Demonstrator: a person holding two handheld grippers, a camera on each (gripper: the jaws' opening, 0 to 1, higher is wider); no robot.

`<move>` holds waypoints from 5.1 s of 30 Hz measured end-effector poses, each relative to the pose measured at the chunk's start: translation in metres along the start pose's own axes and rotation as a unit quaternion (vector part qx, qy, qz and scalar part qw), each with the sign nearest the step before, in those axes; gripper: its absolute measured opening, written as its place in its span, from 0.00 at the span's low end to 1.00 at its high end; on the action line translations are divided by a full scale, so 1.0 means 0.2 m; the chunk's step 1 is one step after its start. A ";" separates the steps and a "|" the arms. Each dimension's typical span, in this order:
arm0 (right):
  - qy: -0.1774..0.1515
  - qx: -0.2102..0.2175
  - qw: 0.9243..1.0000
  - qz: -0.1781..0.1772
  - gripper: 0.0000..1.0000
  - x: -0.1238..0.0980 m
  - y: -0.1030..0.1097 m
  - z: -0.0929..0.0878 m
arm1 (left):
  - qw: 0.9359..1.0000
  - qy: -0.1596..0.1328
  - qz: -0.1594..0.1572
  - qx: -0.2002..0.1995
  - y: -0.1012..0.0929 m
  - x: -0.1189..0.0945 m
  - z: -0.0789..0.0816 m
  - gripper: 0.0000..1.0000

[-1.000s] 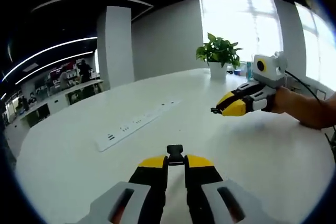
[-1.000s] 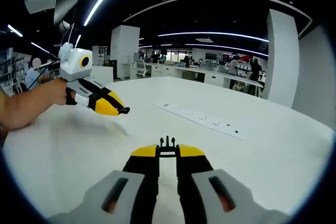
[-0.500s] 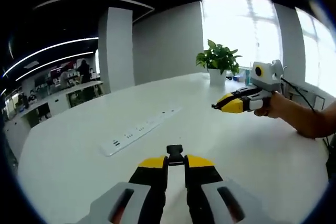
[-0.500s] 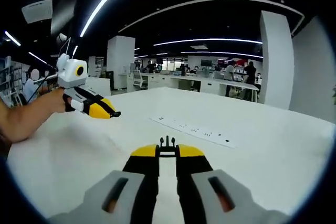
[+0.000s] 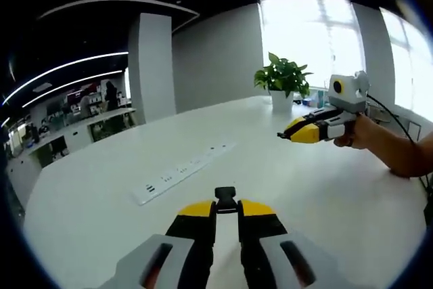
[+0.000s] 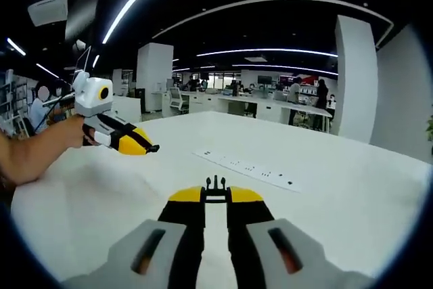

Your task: Snap the two parts of the plastic buckle together until the buckle closes and remains connected.

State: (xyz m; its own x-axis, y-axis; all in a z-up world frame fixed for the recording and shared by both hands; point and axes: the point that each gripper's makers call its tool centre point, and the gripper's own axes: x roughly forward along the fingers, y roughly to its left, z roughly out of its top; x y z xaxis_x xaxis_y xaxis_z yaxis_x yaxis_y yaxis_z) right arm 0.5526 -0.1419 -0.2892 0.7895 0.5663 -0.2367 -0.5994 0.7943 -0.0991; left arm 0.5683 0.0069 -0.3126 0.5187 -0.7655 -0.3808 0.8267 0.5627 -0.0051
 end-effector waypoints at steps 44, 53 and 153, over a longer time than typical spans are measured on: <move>0.012 -0.003 0.999 0.039 0.09 -0.10 0.25 -0.03 | 1.000 0.004 -0.007 -0.008 -0.17 -0.22 -0.18 0.10; 0.014 -0.008 0.999 0.046 0.10 -0.13 0.31 -0.05 | 1.000 0.009 -0.010 -0.005 -0.21 -0.26 -0.21 0.11; 0.073 -0.031 0.975 0.208 0.10 -0.25 0.59 -0.19 | 0.986 0.041 -0.160 0.010 -0.49 -0.44 -0.36 0.11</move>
State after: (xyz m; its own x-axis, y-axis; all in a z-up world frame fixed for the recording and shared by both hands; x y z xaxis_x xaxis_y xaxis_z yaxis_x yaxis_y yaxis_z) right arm 0.4373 -0.0852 -0.3248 0.4513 0.7958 -0.4038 -0.8744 0.4847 -0.0221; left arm 0.4261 0.0427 -0.3449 0.2128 -0.8745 -0.4359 0.9496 0.2903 -0.1187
